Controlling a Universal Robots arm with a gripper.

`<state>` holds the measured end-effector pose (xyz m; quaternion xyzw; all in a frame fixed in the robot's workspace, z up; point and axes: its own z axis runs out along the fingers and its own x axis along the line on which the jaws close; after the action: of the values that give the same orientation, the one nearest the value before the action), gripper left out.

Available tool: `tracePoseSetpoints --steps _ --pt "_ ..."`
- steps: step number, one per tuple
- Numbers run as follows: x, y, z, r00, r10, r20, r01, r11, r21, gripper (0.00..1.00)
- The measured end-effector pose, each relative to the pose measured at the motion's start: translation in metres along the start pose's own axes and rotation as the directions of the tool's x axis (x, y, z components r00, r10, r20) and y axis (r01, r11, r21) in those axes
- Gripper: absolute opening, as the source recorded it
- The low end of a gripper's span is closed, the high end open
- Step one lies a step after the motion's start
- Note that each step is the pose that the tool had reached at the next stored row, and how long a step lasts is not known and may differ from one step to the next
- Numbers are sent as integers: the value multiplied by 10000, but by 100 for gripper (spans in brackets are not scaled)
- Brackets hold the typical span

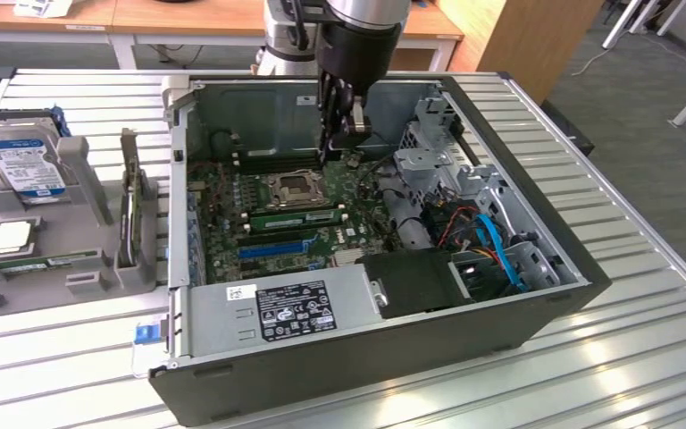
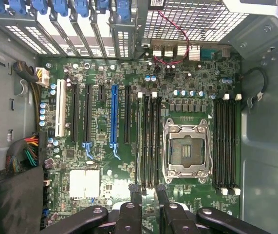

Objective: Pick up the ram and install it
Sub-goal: 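Press down the ram until it locks into place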

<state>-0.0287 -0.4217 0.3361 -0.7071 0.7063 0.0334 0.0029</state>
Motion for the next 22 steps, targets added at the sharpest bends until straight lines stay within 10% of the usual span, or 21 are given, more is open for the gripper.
tracePoseSetpoints --steps 22 --pt "1 -15 -1 10000 0 0 0 10000 -1 10"
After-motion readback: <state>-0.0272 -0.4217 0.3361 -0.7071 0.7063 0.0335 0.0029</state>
